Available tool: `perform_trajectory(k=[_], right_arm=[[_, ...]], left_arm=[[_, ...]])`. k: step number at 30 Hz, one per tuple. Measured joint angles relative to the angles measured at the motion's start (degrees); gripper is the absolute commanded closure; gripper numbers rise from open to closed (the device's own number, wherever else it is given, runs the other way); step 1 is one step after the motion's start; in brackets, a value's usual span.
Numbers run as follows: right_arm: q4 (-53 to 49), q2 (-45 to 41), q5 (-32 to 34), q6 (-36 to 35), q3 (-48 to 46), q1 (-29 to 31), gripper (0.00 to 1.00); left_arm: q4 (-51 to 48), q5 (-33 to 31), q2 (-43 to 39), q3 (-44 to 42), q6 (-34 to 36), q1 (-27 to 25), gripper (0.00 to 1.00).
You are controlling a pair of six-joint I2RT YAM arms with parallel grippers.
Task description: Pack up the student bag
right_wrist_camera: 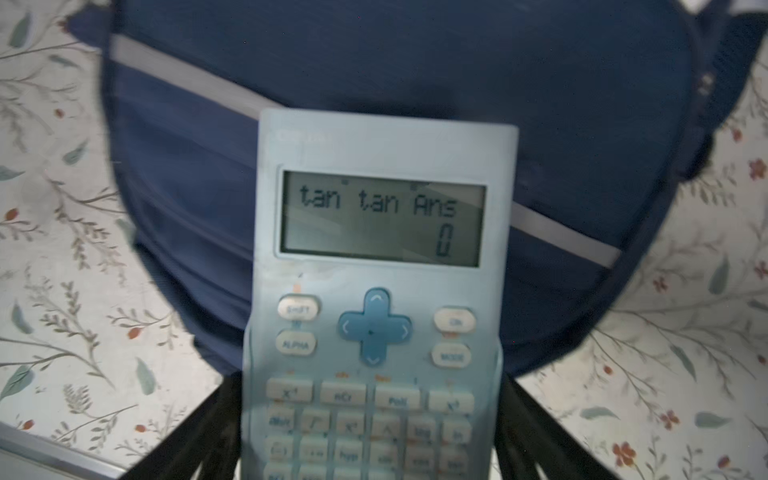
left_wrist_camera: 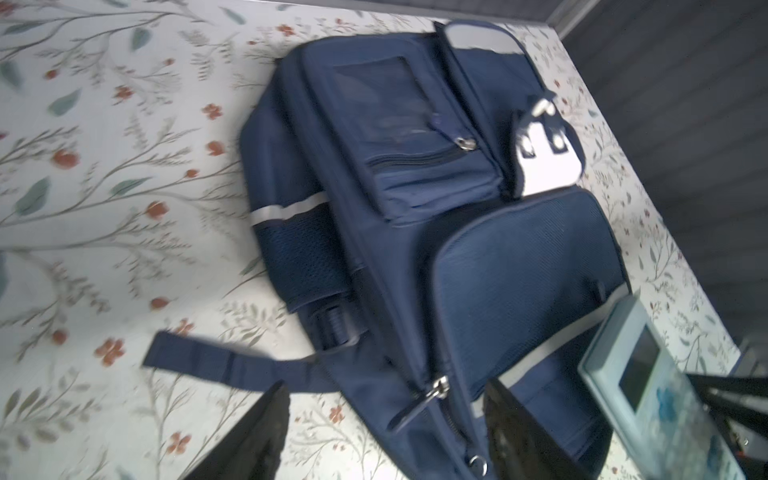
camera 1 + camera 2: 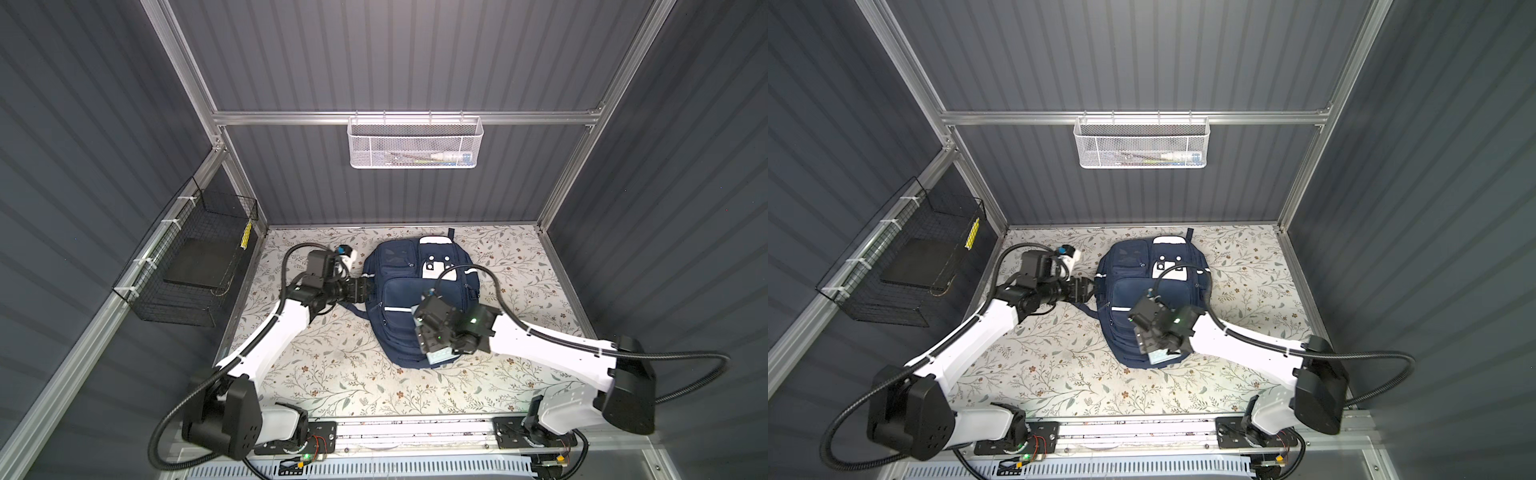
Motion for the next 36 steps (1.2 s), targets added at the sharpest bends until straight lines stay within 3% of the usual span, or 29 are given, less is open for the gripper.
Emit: perform_trajectory(k=[5,12,17,24,26,27,28,29,36], right_arm=[[-0.5,-12.4,-1.2,-0.5,-7.3,-10.1,0.23],[-0.2,-18.5,-5.2,-3.9,-11.3,-22.6,0.23],[0.6,-19.7,-8.1,-5.7,-12.4,-26.7,0.24],[3.0,-19.7,-11.1,-6.4,-14.4,-26.8,0.24],[3.6,-19.7,-11.7,-6.5,-15.0,-26.8,0.24],[3.8,-19.7,-12.0,-6.5,-15.2,-26.8,0.24],[4.0,-19.7,-12.2,-6.5,-15.3,-26.8,0.24],[4.2,-19.7,-12.6,-6.4,-15.5,-26.8,0.24],[4.2,-19.6,-14.2,-5.0,-15.5,-26.8,0.22]], left_arm=[[-1.3,-3.1,3.9,4.0,12.6,-11.3,0.27],[-5.7,-12.1,9.9,10.4,31.0,-25.0,0.27],[-7.1,-17.8,16.0,12.3,37.7,-29.0,0.26],[-7.9,-20.9,20.2,13.0,39.8,-29.7,0.25],[-8.1,-21.7,20.4,13.8,39.6,-29.7,0.35],[-8.2,-22.0,20.5,14.2,39.2,-29.7,0.47],[-8.6,-22.3,20.7,14.8,38.8,-29.7,0.79],[-9.1,-22.7,21.0,15.6,38.6,-29.8,1.00],[-14.5,-21.6,27.5,28.7,27.8,-29.7,1.00]])
